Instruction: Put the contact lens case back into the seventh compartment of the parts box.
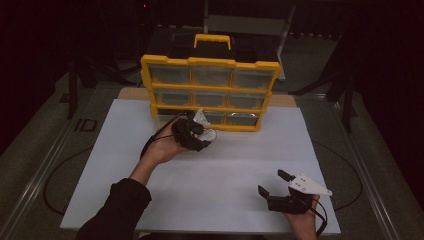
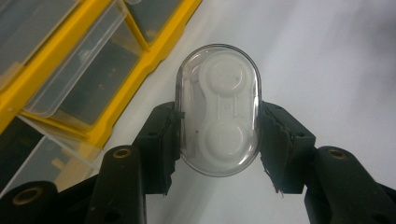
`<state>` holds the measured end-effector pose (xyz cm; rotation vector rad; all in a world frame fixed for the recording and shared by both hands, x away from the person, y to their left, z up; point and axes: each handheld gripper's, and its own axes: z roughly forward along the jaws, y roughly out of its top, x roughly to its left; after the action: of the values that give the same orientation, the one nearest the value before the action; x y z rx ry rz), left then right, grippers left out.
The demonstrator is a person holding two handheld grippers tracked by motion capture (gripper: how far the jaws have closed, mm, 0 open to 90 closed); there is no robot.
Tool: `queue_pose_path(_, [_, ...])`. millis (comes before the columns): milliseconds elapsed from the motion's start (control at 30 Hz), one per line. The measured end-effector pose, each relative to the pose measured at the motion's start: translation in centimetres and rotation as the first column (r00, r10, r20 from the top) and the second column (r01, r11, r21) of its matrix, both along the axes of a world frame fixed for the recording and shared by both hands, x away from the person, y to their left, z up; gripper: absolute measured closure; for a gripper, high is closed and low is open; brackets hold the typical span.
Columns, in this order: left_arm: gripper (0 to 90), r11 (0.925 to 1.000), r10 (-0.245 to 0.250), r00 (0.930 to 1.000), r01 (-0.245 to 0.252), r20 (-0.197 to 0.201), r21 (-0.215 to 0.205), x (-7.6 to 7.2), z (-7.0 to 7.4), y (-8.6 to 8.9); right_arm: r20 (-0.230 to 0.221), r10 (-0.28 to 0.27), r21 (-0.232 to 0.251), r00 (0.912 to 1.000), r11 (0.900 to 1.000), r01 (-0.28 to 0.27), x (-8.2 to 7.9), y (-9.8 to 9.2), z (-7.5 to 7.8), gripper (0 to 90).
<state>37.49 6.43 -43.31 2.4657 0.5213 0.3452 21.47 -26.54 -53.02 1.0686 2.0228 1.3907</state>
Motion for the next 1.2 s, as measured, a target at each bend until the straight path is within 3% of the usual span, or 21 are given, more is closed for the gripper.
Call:
queue_pose_path(767, [49.9, 0.999, 0.044, 0.9984, -0.044, 0.035, -0.005, 0.8, 1.4, 2.1, -0.003, 0.003, 0.0, 1.0, 1.0, -0.003, -0.1, 0.0, 0.0, 8.2])
queue_pose_path(1200, [49.9, 0.9947, 0.103, 0.9934, -0.103, 0.049, -0.007, 1.8, 1.7, 3.7, -0.003, 0.0, 0.0, 1.0, 1.0, 0.0, -0.1, 0.0, 0.0, 8.2])
